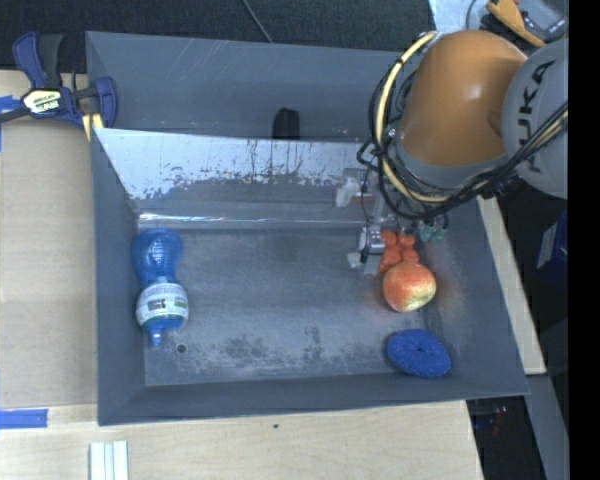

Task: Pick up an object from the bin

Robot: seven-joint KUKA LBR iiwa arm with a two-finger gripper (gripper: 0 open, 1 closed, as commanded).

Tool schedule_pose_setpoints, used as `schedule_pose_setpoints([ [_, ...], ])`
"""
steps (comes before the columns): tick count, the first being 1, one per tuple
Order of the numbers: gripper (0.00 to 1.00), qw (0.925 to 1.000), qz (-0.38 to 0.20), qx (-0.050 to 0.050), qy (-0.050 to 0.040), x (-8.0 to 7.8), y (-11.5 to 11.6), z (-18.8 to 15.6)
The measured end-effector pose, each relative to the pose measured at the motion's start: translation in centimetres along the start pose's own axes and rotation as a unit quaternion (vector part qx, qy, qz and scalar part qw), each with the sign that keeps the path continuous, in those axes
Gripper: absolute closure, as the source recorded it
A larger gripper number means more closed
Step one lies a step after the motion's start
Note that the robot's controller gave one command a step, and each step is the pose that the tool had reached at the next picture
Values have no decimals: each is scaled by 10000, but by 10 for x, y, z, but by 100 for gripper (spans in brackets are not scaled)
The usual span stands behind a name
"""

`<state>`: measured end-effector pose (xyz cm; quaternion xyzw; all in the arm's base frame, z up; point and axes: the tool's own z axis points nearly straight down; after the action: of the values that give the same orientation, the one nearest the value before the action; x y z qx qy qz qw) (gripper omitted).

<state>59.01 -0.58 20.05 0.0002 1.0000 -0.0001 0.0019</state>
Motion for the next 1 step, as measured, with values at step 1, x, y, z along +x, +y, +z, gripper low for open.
schedule_pose_setpoints([
  [1,0,9991,-432,7,-26,-12,-67,90],
])
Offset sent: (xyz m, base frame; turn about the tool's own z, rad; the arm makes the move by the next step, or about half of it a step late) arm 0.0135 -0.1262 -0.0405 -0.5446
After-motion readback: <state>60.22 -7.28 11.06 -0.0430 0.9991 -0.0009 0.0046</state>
